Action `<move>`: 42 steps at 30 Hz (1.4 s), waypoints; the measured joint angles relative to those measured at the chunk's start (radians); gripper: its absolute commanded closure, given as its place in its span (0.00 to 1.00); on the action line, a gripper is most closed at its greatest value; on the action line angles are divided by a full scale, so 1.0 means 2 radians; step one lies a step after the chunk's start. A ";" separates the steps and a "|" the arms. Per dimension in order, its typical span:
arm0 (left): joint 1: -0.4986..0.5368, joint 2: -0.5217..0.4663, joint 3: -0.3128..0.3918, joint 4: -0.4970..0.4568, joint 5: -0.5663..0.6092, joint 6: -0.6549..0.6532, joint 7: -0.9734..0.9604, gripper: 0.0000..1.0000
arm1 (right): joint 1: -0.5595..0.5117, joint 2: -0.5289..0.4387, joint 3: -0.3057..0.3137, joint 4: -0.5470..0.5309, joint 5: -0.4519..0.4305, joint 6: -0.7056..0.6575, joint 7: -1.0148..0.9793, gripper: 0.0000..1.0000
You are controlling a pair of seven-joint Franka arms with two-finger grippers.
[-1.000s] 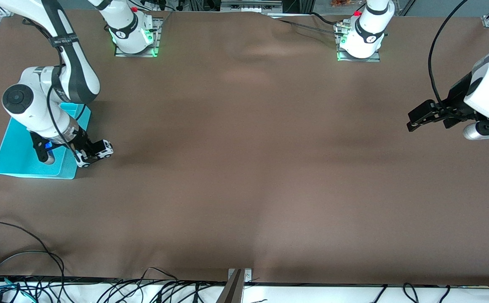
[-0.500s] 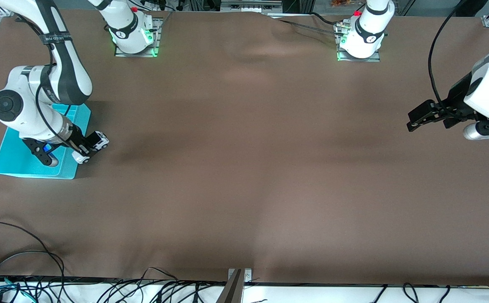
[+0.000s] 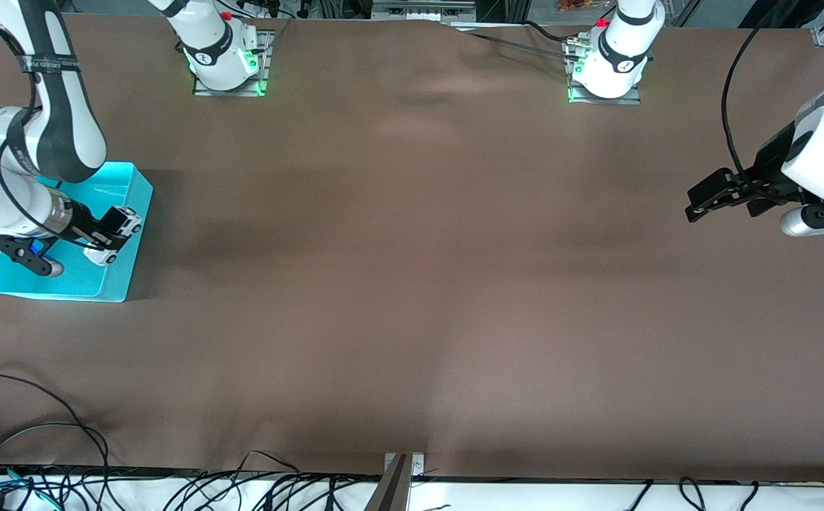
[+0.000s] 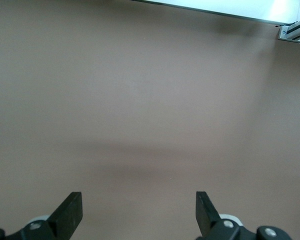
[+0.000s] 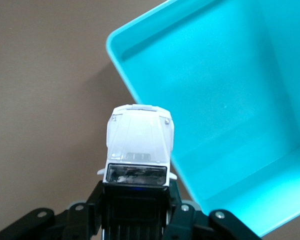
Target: Wind and store white jeep toy
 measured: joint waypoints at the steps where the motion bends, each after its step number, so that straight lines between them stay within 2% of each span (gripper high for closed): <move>1: 0.000 0.000 0.000 0.000 0.000 0.000 0.000 0.00 | 0.000 0.000 -0.005 0.000 -0.001 -0.001 -0.011 1.00; 7: 0.000 0.000 0.000 0.000 0.000 0.000 0.000 0.00 | -0.005 0.004 -0.037 0.000 -0.027 -0.007 -0.080 1.00; 17: 0.000 0.000 0.000 0.000 0.000 0.000 0.000 0.00 | -0.041 0.033 -0.058 -0.008 -0.073 -0.002 -0.140 1.00; 33: 0.000 0.001 0.000 0.000 0.000 0.000 0.000 0.00 | -0.066 0.098 -0.061 -0.026 -0.087 0.049 -0.151 1.00; 40: 0.000 0.001 0.000 0.000 0.000 0.000 0.000 0.00 | -0.079 0.111 -0.061 -0.025 -0.102 0.068 -0.154 1.00; 42: 0.000 0.001 0.000 0.000 0.000 0.000 0.000 0.00 | -0.081 0.113 -0.061 -0.025 -0.102 0.074 -0.155 0.97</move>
